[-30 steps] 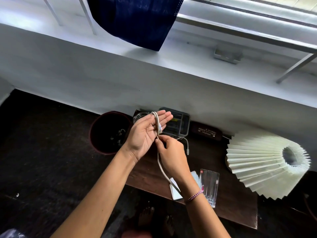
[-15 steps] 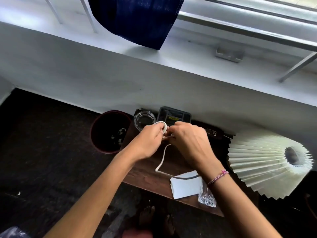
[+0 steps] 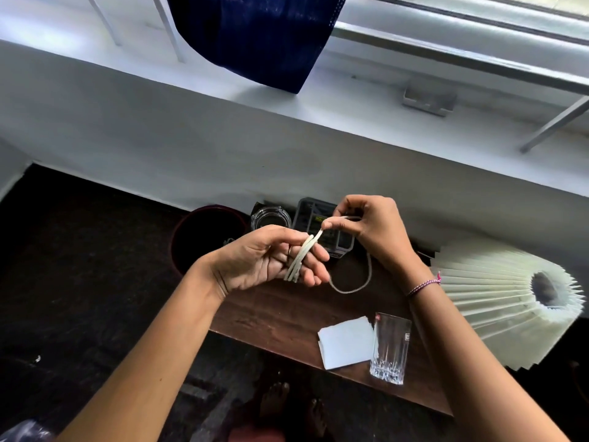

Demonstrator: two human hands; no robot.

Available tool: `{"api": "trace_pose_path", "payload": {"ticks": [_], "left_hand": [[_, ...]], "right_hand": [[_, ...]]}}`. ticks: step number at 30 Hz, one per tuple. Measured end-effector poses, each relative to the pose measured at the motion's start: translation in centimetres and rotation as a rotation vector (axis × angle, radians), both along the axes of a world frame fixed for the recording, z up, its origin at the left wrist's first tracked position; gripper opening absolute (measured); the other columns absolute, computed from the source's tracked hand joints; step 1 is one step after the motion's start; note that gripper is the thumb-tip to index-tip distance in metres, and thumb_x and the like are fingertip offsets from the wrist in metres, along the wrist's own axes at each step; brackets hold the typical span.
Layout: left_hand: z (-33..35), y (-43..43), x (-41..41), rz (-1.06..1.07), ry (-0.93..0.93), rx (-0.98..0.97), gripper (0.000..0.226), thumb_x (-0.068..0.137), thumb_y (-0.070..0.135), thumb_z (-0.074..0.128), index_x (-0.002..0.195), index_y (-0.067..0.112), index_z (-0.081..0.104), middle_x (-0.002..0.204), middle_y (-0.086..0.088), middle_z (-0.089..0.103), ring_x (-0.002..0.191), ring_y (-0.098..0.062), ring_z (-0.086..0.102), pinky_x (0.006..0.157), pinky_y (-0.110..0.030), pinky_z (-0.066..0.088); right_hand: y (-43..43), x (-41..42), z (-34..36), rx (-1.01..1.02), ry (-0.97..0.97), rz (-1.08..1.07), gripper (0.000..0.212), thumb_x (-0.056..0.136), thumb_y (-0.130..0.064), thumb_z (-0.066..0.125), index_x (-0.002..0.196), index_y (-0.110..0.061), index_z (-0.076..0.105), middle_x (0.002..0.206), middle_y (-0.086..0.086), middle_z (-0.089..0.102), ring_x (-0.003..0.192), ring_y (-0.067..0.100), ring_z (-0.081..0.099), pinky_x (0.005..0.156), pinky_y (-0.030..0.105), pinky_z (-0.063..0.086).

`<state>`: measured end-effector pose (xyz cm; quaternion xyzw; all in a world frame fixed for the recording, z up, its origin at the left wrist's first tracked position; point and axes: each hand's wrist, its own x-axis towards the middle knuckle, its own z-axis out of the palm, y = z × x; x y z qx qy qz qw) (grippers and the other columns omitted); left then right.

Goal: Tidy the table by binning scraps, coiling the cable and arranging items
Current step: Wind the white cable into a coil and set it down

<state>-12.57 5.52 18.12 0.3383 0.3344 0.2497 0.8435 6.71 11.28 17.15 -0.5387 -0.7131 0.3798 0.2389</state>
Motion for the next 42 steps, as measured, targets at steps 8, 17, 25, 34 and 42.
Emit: {"api": "trace_pose_path", "payload": {"ticks": [8,17,25,34,42], "left_hand": [[0.7,-0.3,2.3,0.378,-0.323,-0.067,0.020,0.075,0.021,0.059,0.081,0.009,0.074,0.078,-0.008,0.075,0.069,-0.014,0.072,0.080,-0.030,0.058],[2.0,1.9,3.1,0.798,-0.486,-0.045,0.035,0.093,0.017,0.036,0.084,0.003,0.066,0.092,-0.015,0.074,0.090,-0.021,0.072,0.083,-0.033,0.057],[2.3,3.1,2.4,1.035,-0.329,0.069,0.027,0.099,0.015,0.030,0.092,0.009,0.055,0.101,-0.011,0.070,0.096,-0.019,0.069,0.097,-0.030,0.046],[2.0,2.1,1.8,0.918,0.033,0.178,0.026,0.100,0.007,0.026,0.100,0.004,0.052,0.111,-0.020,0.062,0.097,-0.020,0.067,0.094,-0.028,0.050],[3.0,0.3,1.3,0.459,0.117,0.087,0.041,0.100,0.021,0.027,0.101,-0.005,0.059,0.095,-0.022,0.070,0.092,-0.029,0.068,0.081,-0.028,0.058]], "right_hand": [[-1.7,-1.8,-1.5,-0.080,0.238,-0.150,0.027,0.081,-0.036,0.065,0.056,-0.027,0.061,0.050,-0.011,0.055,0.054,-0.003,0.045,0.055,0.021,0.041],[-4.8,-5.2,-0.6,-0.045,0.215,-0.157,0.018,0.093,-0.023,0.051,0.097,-0.020,0.068,0.057,-0.020,0.051,0.050,-0.004,0.046,0.054,0.012,0.035],[-5.8,-6.1,2.3,-0.082,-0.007,-0.019,0.023,0.094,-0.031,0.047,0.083,-0.015,0.059,0.066,0.008,0.065,0.058,0.022,0.060,0.064,0.042,0.052],[-3.6,-5.5,5.9,0.260,-0.330,0.074,0.031,0.086,-0.049,0.054,0.084,-0.022,0.068,0.080,0.003,0.069,0.078,0.029,0.062,0.063,0.034,0.048],[0.6,-4.2,7.9,0.225,-0.195,0.150,0.018,0.060,-0.032,0.083,0.067,-0.023,0.068,0.047,-0.011,0.051,0.042,0.001,0.046,0.048,0.010,0.033]]}}
